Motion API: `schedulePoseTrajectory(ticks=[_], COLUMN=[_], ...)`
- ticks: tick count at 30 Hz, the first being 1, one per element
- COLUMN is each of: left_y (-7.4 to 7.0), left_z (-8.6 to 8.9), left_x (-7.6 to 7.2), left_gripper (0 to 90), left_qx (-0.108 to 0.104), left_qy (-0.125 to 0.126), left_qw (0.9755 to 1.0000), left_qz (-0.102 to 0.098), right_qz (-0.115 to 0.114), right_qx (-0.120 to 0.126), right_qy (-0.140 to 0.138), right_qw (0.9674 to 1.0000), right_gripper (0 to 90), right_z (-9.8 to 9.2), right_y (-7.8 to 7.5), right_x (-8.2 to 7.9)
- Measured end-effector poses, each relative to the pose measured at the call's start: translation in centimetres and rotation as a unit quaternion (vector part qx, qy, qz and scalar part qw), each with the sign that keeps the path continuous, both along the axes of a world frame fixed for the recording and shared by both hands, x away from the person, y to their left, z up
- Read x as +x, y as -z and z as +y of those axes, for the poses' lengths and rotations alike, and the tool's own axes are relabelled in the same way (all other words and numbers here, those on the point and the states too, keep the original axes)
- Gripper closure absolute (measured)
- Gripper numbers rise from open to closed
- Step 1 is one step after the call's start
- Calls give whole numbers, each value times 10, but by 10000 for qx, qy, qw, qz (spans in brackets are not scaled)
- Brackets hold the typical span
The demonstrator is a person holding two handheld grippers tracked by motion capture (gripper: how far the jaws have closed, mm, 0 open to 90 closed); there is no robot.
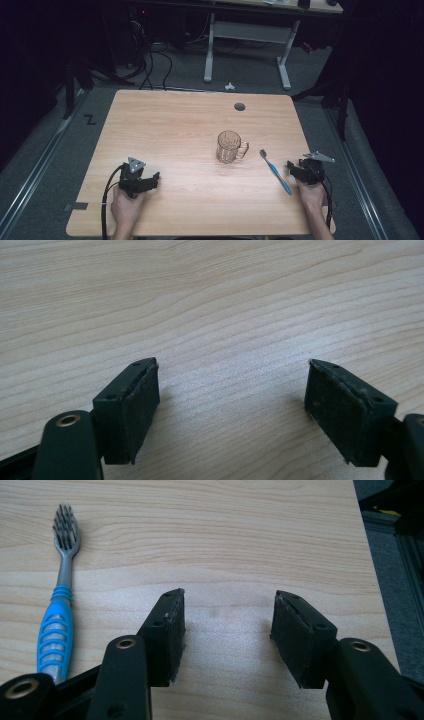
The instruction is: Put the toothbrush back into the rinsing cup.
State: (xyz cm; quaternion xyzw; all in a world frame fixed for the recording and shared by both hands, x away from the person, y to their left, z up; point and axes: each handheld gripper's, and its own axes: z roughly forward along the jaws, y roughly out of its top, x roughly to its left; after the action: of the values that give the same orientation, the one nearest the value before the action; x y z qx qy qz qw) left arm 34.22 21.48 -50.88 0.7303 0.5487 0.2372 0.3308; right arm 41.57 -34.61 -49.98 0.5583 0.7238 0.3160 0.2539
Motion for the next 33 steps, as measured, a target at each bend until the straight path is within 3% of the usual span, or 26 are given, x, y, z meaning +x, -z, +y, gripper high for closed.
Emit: schedulePoseTrajectory(ticks=[7, 12, 33], left_y=[0, 0, 0], left_z=[0, 0, 0], left_x=[0, 0, 0], left_gripper=[225, 225, 225], left_qx=[0, 1, 2], left_qy=[-2, 0, -2], left_qw=[10000, 10000, 10000], left_qz=[-1, 0, -1], right_qz=[-56, -200, -285], right_qx=[-26, -246, -227], right_qy=[-186, -326, -719], right_qw=[9998, 9990, 9967], right_gripper=[488, 515, 553], right_z=[5, 11, 18], right_y=[-3, -5, -16], right_x=[-5, -11, -27])
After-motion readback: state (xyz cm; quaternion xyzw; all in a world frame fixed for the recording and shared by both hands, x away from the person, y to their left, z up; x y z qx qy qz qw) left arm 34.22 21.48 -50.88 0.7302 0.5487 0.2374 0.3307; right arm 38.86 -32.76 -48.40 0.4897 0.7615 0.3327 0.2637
